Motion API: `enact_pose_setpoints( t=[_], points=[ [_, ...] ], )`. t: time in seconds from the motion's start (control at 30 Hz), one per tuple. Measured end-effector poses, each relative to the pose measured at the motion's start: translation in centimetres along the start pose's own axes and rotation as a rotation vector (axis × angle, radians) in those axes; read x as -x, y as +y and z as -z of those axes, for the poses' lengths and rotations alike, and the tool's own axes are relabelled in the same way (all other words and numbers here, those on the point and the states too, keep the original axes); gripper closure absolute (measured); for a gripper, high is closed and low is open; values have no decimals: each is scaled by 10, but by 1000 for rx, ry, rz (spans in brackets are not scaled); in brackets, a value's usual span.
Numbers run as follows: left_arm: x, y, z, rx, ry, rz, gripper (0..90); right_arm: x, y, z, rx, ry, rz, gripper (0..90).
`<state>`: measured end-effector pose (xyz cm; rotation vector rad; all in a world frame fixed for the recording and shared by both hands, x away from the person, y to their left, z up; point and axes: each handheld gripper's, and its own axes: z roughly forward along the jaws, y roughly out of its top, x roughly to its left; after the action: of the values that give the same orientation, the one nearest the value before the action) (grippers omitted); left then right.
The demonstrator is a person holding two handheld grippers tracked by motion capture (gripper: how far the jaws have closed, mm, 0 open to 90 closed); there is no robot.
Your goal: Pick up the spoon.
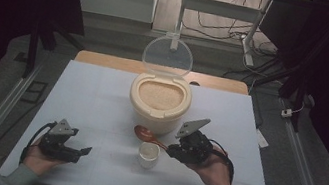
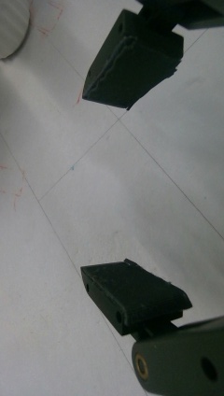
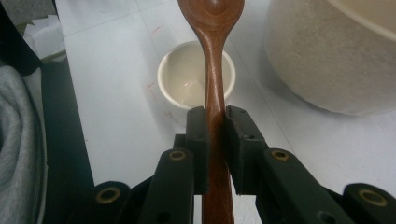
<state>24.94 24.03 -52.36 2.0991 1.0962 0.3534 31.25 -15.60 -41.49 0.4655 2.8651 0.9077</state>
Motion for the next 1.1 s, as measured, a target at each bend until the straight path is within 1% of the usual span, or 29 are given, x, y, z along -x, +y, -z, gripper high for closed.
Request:
enact_pose_setpoints(
  t=[0.13, 0.2, 0.27, 0.37, 0.43, 0.53, 0.67, 0.7, 0.73, 0.83, 0.87, 0.9, 1.03, 1.07, 1.1],
  points=[
    [0, 0, 0, -4, -1, -1, 147, -1, 1, -3, -6, 9, 6, 795],
    [0, 0, 0, -3, -2, -1, 147, -1, 1, -5, -3, 15, 19, 795],
    [1, 0, 0, -4, -2, -2, 147, -2, 1, -5, -7, 16, 18, 795],
    [1, 1, 0, -2, -6, 0, 148, -3, 3, -8, -10, 14, 30, 795],
    [2, 3, 1, 0, -10, -10, 149, -3, 4, -10, -9, 15, 34, 795],
    [6, 8, 6, 16, -22, -26, 154, -3, 6, -13, -15, 17, 44, 795],
    [16, 23, 13, 47, -42, -72, 163, -3, 7, -14, -14, 24, 53, 795],
    [20, 27, 16, 55, -48, -89, 163, -3, 7, -14, -14, 24, 53, 795],
    [23, 32, 18, 63, -53, -107, 167, -3, 7, -14, -14, 27, 62, 795],
    [34, 47, 24, 84, -76, -157, 175, -5, 8, -15, -13, 29, 65, 795],
    [38, 52, 26, 90, -83, -171, 178, -5, 8, -15, -12, 29, 68, 795],
    [42, 59, 27, 94, -96, -192, 181, -6, 9, -15, -17, 26, 74, 795],
    [54, 76, 25, 90, -125, -242, 187, -8, 11, -17, -10, 33, 85, 795],
    [58, 81, 23, 85, -134, -260, 188, -8, 11, -18, -10, 35, 88, 795],
    [62, 85, 22, 82, -136, -273, 189, -8, 12, -19, -11, 37, 93, 795]
  ],
)
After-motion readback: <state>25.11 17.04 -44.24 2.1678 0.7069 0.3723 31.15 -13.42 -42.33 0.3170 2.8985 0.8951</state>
